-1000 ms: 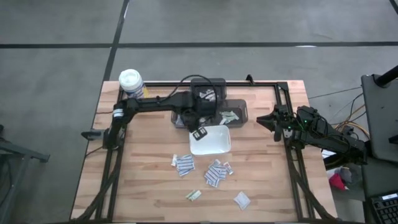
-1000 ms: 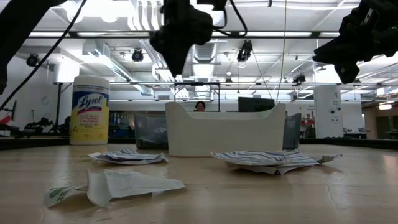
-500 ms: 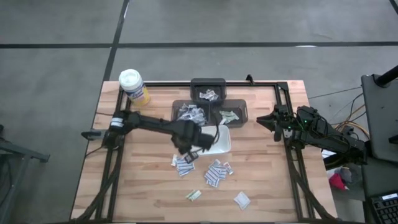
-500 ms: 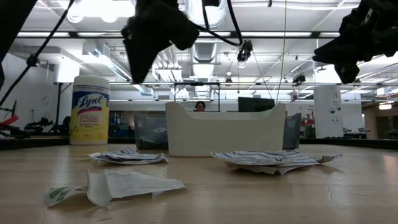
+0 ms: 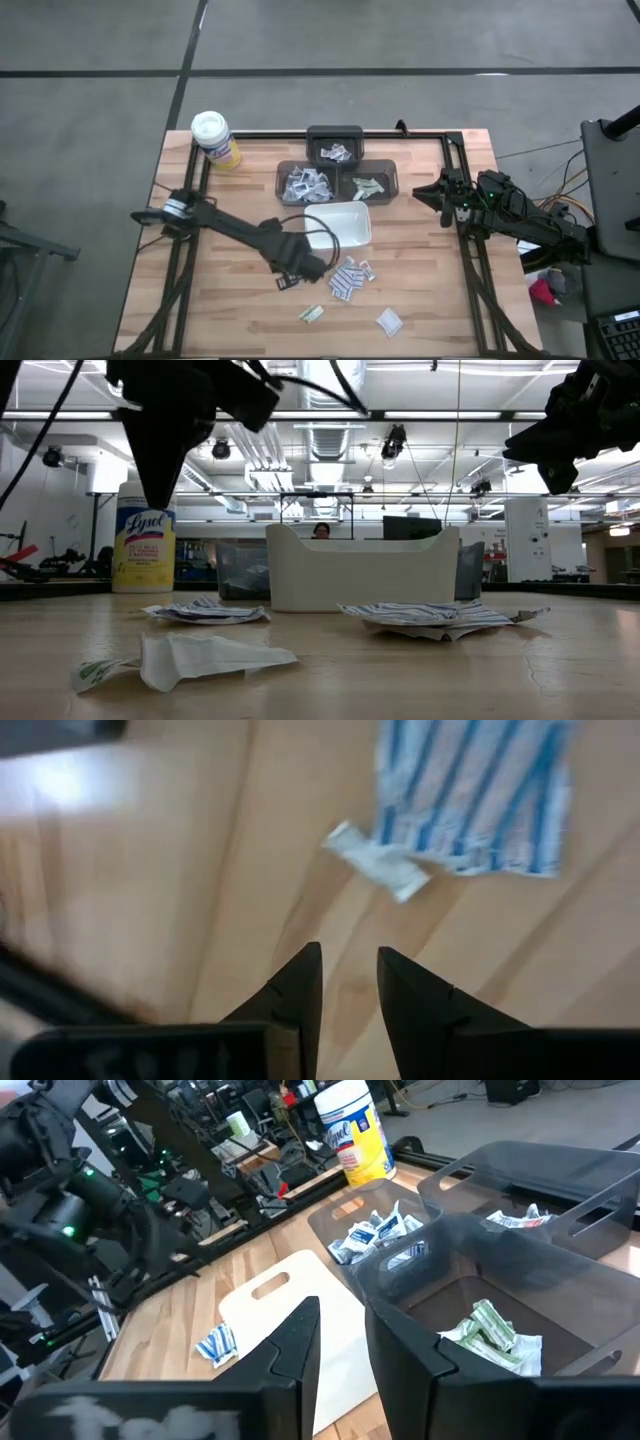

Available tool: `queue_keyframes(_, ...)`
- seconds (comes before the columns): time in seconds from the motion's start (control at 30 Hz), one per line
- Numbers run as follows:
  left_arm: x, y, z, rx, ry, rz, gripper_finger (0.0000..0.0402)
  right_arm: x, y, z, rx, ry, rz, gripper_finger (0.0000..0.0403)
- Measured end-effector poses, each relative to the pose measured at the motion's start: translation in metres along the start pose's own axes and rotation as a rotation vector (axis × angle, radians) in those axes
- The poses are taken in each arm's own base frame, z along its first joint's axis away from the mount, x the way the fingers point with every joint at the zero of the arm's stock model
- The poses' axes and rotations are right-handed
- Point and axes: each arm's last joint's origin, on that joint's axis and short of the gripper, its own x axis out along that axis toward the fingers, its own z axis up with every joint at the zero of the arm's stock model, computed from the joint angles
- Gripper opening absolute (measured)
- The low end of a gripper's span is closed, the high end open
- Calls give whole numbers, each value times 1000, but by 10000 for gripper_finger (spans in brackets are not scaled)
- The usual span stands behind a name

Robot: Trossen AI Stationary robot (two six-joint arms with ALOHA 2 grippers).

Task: Pick & Place First Aid Supplies
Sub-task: Put the green bandage into the bottom right black bin

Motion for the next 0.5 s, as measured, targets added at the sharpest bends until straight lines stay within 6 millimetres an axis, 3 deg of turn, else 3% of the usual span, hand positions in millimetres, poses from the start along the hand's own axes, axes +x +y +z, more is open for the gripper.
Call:
queue_keyframes(0.13,-3,-4,-15,-27,-120,-102,94,0,0,0,0,0,0,86)
queue_keyframes(0.27,-3,8,-30,-133,-220,-225,94,0,0,0,0,0,0,85)
queue_keyframes(0.5,26,31,-48,-244,-330,-364,94,0,0,0,0,1,0,72)
